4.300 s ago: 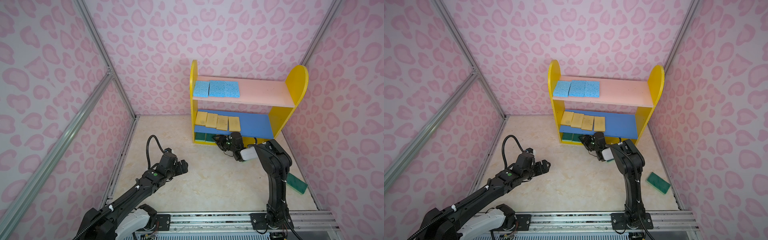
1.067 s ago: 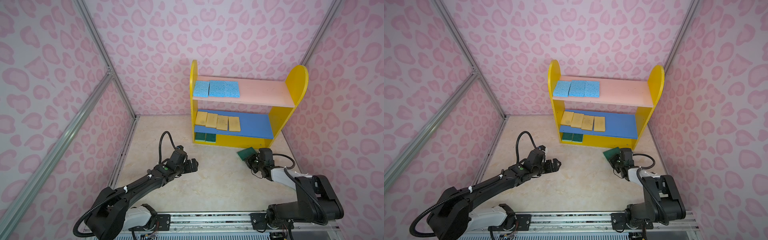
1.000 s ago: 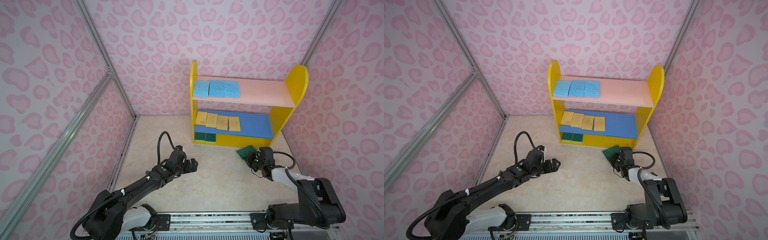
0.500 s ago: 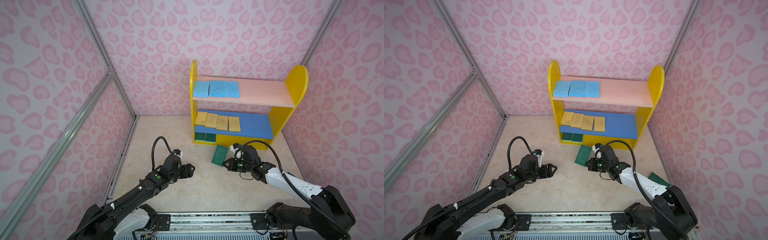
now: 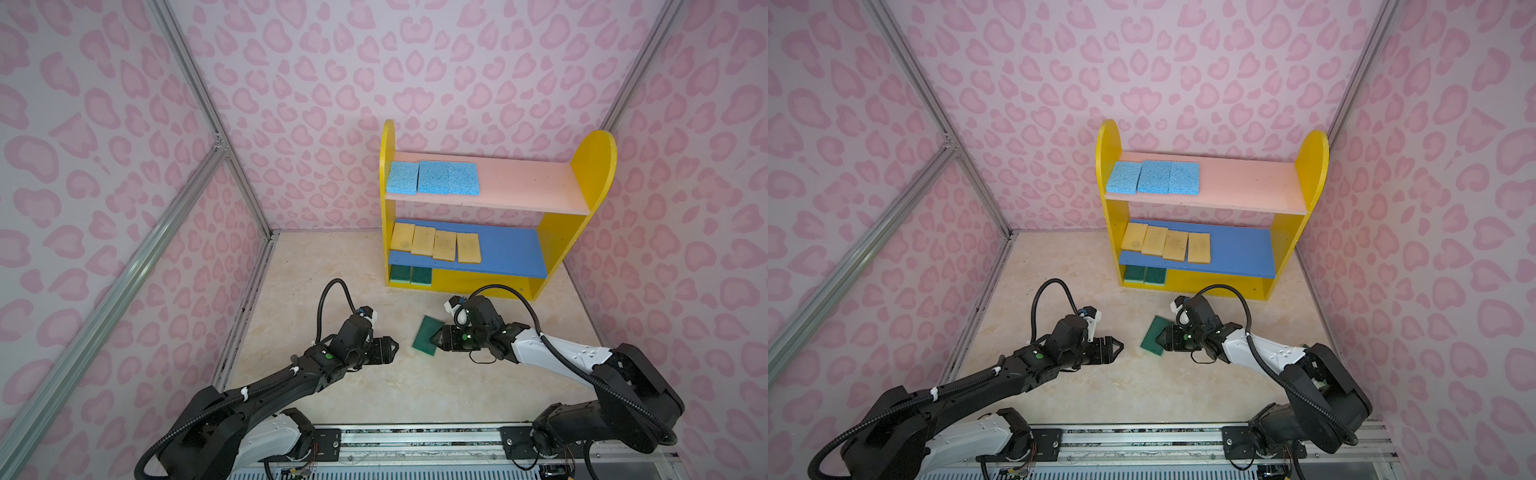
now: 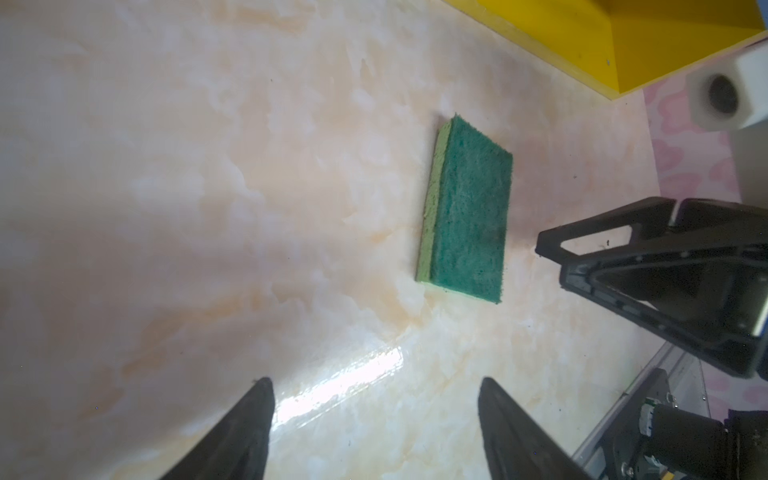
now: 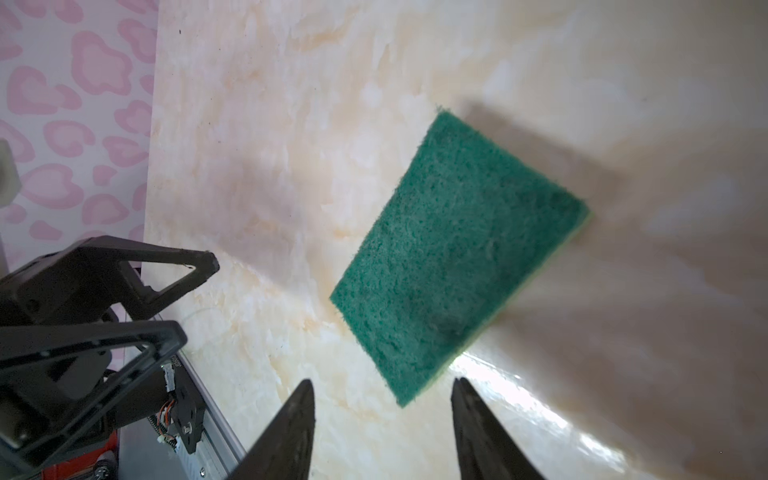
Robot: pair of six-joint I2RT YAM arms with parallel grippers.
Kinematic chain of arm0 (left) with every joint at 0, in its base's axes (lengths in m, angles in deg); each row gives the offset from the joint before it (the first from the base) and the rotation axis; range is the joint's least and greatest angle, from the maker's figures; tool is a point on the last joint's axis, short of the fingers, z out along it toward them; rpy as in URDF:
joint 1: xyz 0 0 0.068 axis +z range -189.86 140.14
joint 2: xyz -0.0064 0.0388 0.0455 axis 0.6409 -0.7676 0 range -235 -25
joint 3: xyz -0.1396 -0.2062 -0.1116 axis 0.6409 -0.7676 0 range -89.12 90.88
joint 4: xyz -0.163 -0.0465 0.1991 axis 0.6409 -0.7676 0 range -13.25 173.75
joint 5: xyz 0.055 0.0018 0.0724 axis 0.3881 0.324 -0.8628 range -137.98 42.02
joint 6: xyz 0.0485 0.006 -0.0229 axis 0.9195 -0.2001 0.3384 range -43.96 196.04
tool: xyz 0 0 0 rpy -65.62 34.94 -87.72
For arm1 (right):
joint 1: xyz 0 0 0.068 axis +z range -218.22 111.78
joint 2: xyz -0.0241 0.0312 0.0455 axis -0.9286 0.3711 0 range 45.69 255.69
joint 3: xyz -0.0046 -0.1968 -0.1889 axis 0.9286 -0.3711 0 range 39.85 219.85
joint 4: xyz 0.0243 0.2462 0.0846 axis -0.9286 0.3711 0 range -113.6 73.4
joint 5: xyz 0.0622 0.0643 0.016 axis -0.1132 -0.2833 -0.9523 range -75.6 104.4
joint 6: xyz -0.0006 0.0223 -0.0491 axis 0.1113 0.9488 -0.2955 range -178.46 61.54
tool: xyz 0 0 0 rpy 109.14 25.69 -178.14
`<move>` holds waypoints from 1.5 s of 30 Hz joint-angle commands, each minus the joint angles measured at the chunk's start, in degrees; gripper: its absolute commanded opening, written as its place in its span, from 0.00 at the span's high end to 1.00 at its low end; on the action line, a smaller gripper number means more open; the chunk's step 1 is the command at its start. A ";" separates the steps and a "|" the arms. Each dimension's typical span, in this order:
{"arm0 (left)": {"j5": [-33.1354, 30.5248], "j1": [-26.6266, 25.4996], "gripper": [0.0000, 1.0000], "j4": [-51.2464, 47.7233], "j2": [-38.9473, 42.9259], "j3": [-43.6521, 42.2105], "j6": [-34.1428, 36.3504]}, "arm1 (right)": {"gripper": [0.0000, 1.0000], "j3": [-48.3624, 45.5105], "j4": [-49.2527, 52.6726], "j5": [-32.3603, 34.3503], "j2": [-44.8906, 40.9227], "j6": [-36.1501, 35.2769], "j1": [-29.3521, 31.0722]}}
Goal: Place and organize the cleaning sponges onto the shelf
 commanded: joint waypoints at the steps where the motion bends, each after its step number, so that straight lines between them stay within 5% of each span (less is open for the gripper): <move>1: -1.20 -1.47 0.22 5.09 -4.08 2.39 -1.83 | 0.43 0.27 2.91 3.50 -1.02 0.53 -0.60; 9: 0.14 -3.20 0.36 6.99 -15.77 9.31 -0.68 | 0.43 -5.48 1.67 3.87 -8.19 4.07 -4.14; 22: 2.63 -3.91 0.46 9.09 -29.83 17.39 -0.63 | 0.43 -10.57 5.09 4.28 -19.94 4.27 -7.74; 27: 2.12 -5.43 0.58 9.89 -33.58 19.42 -1.76 | 0.43 -12.00 4.78 4.52 -21.83 4.63 -8.65; 34: 1.50 -5.87 0.97 9.93 -33.88 20.07 -3.65 | 0.42 -12.90 4.06 5.28 -24.44 5.49 -9.57; 39: -0.68 -5.82 0.97 8.68 -30.16 19.50 -6.33 | 0.42 -14.62 1.32 4.50 -25.62 8.52 -9.57; 45: -5.37 -5.81 0.97 6.96 -25.52 18.06 -14.26 | 0.52 -22.71 -14.36 3.90 -26.75 21.93 -8.11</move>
